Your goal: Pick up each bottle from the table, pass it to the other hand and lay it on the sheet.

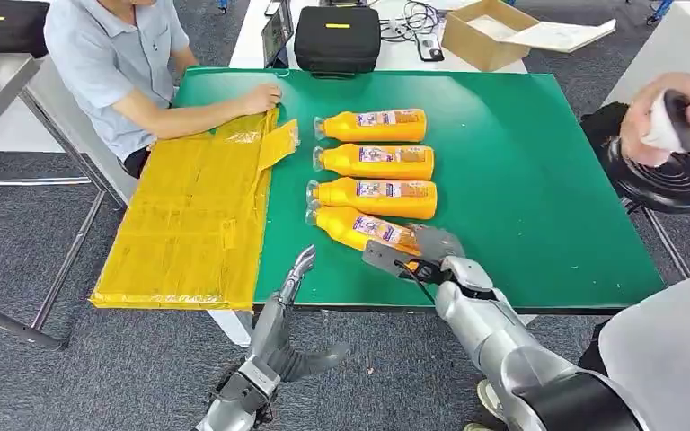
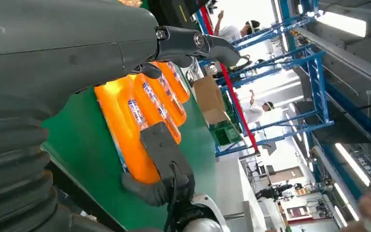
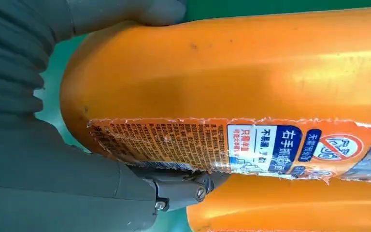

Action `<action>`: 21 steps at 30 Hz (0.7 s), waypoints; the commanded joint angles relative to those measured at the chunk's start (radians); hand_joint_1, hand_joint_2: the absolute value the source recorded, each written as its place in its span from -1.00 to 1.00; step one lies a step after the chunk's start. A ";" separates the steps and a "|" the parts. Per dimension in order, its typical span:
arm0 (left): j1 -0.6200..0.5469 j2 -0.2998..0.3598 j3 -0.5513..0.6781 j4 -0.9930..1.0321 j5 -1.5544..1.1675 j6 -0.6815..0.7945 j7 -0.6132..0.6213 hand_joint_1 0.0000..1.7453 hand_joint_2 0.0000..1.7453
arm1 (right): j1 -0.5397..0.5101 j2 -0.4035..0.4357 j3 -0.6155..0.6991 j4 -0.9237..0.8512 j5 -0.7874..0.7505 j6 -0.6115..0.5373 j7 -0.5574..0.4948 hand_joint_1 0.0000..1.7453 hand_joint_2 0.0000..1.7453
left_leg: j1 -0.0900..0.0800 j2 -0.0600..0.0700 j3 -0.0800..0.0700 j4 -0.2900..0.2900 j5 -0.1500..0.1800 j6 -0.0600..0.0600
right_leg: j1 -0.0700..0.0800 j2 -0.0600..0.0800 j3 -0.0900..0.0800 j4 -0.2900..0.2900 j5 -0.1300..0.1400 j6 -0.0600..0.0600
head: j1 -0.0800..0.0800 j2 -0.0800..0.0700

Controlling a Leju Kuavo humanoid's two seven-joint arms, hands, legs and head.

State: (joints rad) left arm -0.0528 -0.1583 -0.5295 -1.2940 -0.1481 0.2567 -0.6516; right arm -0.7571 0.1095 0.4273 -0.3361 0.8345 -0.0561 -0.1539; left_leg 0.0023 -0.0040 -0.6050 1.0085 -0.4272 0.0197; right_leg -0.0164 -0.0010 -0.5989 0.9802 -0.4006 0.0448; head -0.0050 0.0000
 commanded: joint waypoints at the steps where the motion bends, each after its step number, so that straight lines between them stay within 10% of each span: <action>1: 0.008 -0.021 0.101 0.009 0.111 0.025 0.065 -1.00 1.00 | 0.093 0.055 -0.213 -0.031 -0.206 -0.061 -0.352 1.00 1.00 | 0.001 0.000 0.004 -0.001 -0.001 -0.001 | 0.001 -0.001 0.004 -0.002 -0.001 -0.001 | 0.000 0.000; 6: 0.049 -0.036 0.205 -0.053 0.301 0.009 0.182 -1.00 1.00 | 0.271 0.141 -0.238 -0.345 -0.410 -0.079 -0.495 1.00 1.00 | 0.001 0.003 0.002 -0.001 -0.002 -0.002 | 0.001 0.002 0.002 0.000 -0.001 -0.003 | 0.000 0.000; 10: 0.083 -0.069 0.300 -0.091 0.585 0.086 0.340 -1.00 1.00 | 0.440 0.129 -0.124 -0.646 -0.471 -0.364 -0.464 1.00 1.00 | 0.003 0.000 -0.001 0.000 -0.002 -0.001 | 0.004 0.000 0.000 0.000 -0.002 -0.002 | 0.000 0.000; 21: 0.100 0.000 0.212 -0.104 0.535 -0.010 0.247 -1.00 1.00 | 0.452 0.091 -0.032 -0.653 -0.562 -0.429 -0.500 1.00 1.00 | 0.002 -0.002 -0.002 -0.001 -0.002 -0.002 | 0.002 -0.001 -0.001 -0.001 -0.004 -0.004 | 0.000 0.000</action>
State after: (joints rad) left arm 0.0379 -0.2087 -0.2830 -1.3893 0.4356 0.3331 -0.3513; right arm -0.3140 0.2392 0.2998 -0.9261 0.2999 -0.5154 -0.6527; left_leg 0.0038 -0.0061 -0.6116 1.0080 -0.4280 0.0192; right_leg -0.0148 -0.0017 -0.6041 0.9802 -0.4024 0.0430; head -0.0050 0.0000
